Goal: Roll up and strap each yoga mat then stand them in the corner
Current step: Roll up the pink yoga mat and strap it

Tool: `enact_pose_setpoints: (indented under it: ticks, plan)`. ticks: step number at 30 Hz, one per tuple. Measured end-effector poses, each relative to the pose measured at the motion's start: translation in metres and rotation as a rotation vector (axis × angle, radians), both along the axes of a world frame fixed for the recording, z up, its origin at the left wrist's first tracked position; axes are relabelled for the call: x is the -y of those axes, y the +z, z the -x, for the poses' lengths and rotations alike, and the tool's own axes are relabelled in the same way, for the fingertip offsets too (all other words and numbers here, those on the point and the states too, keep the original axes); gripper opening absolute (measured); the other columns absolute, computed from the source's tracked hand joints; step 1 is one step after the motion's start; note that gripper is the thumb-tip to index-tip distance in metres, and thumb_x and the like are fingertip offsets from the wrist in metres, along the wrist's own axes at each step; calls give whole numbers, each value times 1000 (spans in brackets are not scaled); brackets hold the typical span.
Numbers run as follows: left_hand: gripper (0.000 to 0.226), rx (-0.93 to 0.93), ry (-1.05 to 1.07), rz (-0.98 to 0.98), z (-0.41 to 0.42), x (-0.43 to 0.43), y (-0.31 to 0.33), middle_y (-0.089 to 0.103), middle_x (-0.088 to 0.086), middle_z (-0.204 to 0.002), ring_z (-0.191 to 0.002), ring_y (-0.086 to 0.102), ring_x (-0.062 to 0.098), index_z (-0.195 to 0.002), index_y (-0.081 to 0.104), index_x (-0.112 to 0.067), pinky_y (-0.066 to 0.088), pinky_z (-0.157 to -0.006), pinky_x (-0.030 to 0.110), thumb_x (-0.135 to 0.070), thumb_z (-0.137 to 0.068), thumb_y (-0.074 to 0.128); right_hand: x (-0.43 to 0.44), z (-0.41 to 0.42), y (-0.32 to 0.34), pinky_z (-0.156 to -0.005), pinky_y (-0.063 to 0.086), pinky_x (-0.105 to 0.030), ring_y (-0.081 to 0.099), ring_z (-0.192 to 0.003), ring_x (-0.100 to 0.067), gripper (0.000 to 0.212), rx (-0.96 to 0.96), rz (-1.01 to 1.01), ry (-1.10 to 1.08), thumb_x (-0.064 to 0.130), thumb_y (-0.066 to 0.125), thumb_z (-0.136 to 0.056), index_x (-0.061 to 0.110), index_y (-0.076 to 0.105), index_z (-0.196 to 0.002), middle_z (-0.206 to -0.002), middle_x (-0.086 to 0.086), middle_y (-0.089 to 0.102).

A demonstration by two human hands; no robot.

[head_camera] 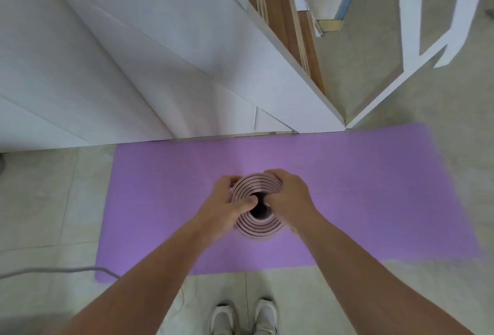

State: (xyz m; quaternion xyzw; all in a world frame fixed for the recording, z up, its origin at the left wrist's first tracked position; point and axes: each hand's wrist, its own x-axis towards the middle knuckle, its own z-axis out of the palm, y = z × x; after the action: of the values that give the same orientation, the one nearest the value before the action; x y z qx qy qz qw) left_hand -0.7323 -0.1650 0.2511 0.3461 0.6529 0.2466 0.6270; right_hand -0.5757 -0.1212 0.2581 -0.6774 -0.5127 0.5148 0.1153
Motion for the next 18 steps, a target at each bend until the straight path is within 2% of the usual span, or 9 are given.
enact_pose_setpoints:
  ticks: [2,4,6,7,10,12,14,16,18]
  plan:
    - [76,27,-209,-32,-3,1,11,61,-14,-126,-114,56,-5,-123,50,-30,47,-82,12,-61,-59,77,8,-29,4,-89,54,-30,66,-100,-18,58,-24,-11,-43,-3,69,-70,25,66,-120,-103,3,70]
    - [89,-47,-498,-95,-8,3,25,50,-34,-132,-123,45,-13,-133,44,-31,39,-92,6,-49,-58,89,18,-61,11,-89,53,-30,66,-99,-16,58,-50,-19,-38,-5,71,-70,28,68,-117,-103,5,71]
    - [136,-329,-880,-177,-15,2,31,13,-31,-154,-143,11,-7,-157,6,-30,19,-117,21,-50,-54,94,32,-90,21,-86,52,-27,67,-97,-13,57,-129,-25,-38,-8,72,-69,28,71,-114,-104,6,72]
    - [151,-489,-1043,-223,-21,-1,30,-8,-28,-156,-144,-7,-5,-156,-15,-30,5,-122,27,-56,-53,92,39,-102,26,-85,51,-25,67,-97,-11,58,-180,-24,-35,-9,72,-68,27,72,-114,-105,8,73]
    - [165,-679,-1249,-391,-44,-8,21,-30,-22,-153,-144,-28,0,-141,-40,-33,-13,-122,39,-70,-42,86,62,-129,43,-95,51,-26,66,-108,-8,63,-311,-40,-13,-8,69,-62,29,73,-113,-112,9,73]
    - [163,-607,-1297,-447,-66,-6,21,-20,-23,-158,-147,-21,-1,-149,-30,-35,-13,-122,37,-70,-39,86,75,-148,48,-100,49,-28,64,-115,-10,68,-374,-59,-33,-18,65,-62,28,73,-113,-116,8,72]
    - [148,-507,-1266,-441,-86,2,26,14,-24,-158,-148,10,1,-155,0,-38,5,-122,28,-62,-41,91,89,-165,48,-98,49,-28,63,-117,-12,70,-440,-66,-81,-23,60,-59,22,73,-111,-117,6,72]
    - [128,-458,-1225,-466,-102,12,26,36,-26,-138,-129,35,0,-147,23,-42,29,-109,21,-55,-41,93,103,-179,44,-95,49,-26,63,-116,-12,68,-474,-58,-111,-16,58,-54,19,73,-111,-118,4,72]
    - [118,-448,-1233,-498,-121,18,21,39,-27,-127,-117,41,-1,-141,30,-43,37,-99,21,-55,-40,92,115,-195,39,-90,51,-23,63,-113,-9,68,-476,-37,-147,-6,58,-52,18,72,-114,-119,4,70]
